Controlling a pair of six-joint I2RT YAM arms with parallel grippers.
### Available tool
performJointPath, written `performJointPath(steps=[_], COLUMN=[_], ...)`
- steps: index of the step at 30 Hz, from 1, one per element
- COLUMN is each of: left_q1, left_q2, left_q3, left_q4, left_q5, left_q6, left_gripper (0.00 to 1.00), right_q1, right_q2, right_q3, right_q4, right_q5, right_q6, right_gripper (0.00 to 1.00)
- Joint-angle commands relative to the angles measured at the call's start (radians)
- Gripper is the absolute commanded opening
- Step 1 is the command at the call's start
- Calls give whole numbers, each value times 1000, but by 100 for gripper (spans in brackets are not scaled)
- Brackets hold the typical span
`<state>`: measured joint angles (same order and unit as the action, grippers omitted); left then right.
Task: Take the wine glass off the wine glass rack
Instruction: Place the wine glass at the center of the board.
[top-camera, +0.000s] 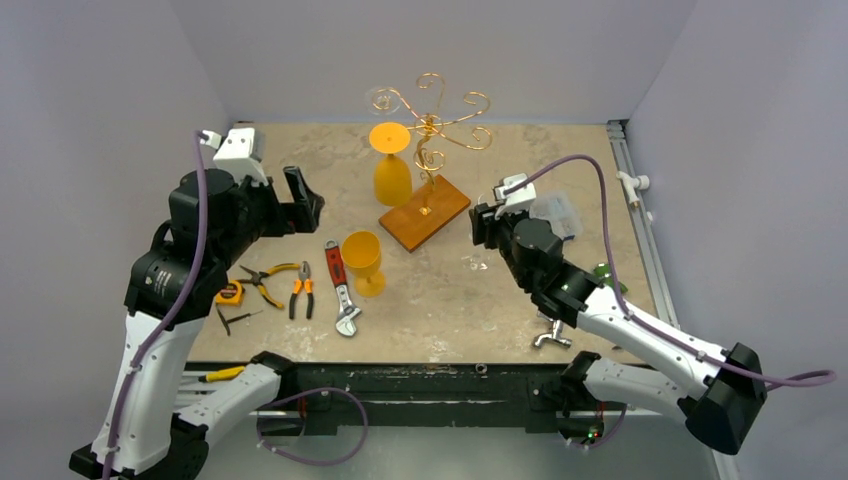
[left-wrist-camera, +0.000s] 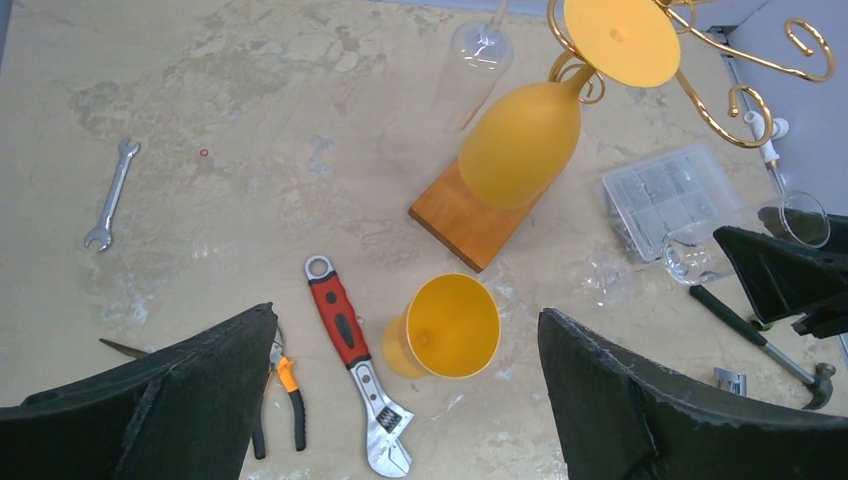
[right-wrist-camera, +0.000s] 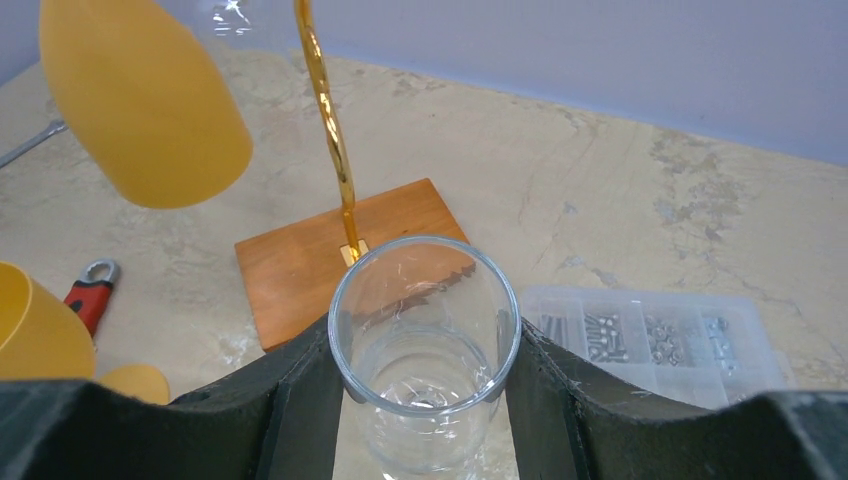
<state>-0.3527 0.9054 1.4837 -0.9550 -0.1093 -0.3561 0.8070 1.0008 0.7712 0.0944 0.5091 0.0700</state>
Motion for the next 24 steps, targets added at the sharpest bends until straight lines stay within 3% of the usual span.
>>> performJointPath(steps=[1,13,24], left_q1=[12,12,13], left_q2=[0,21,21], left_q3=[-2,16,13], left_q4=[27,36,36], left_q5=[-9,-10,-7], left_q6=[12,23,20], left_gripper=[100,100,100], right_q1=[6,6,6], right_q2=[0,80,140], right_q3=[-42,-162,-163], right_q4=[273,540,600], right_q5=[65,119,121], right_q6=[-22,-49,-96], right_gripper=[0,0,0])
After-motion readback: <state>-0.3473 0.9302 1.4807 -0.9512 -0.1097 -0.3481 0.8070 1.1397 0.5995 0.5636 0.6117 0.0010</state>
